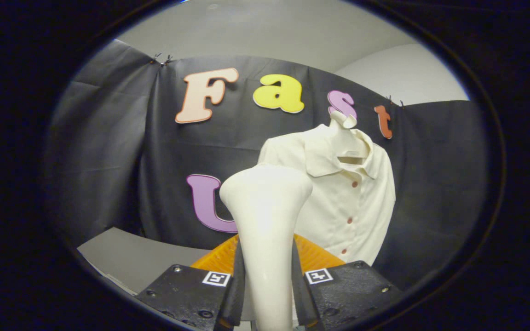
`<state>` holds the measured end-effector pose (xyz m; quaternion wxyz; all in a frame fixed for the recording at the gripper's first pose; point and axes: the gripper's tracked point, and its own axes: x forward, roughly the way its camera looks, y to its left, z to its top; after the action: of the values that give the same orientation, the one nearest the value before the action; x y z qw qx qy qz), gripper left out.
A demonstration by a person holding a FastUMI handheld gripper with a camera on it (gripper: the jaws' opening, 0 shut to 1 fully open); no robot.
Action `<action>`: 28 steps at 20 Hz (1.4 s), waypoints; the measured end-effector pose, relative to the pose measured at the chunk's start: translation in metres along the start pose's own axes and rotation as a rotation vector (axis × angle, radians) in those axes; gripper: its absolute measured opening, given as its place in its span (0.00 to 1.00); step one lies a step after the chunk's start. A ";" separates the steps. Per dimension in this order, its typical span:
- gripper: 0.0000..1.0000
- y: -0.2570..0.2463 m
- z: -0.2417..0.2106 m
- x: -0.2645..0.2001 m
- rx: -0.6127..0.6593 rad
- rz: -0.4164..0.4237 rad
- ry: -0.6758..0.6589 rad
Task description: Iron the clothes twice with a garment steamer, once on the left side and once on the right side.
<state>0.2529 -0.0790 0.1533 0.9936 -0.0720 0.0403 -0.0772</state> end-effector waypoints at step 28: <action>0.45 -0.049 -0.127 0.058 0.233 0.026 0.090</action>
<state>0.2910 -0.1533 0.0312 0.9934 0.0478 0.0764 -0.0717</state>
